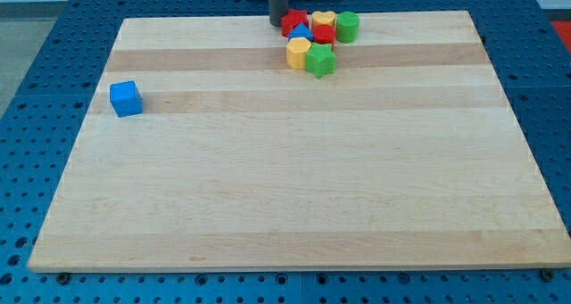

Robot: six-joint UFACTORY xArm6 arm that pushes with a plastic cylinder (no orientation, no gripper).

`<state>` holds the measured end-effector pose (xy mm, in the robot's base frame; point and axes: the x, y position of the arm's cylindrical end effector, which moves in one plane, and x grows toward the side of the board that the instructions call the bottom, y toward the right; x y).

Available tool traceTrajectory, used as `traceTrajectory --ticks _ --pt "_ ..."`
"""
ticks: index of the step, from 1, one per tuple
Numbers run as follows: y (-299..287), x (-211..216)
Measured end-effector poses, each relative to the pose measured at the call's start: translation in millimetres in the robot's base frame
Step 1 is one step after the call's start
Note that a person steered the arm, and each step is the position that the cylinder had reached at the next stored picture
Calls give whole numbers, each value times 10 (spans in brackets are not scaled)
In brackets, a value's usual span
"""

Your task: Move the red star into the red circle

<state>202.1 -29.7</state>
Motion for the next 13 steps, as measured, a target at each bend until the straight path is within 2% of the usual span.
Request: traceTrajectory --ticks 4,7,9,13 --pt "221 142" --pt "305 30" --pt "308 325" --pt "612 473"
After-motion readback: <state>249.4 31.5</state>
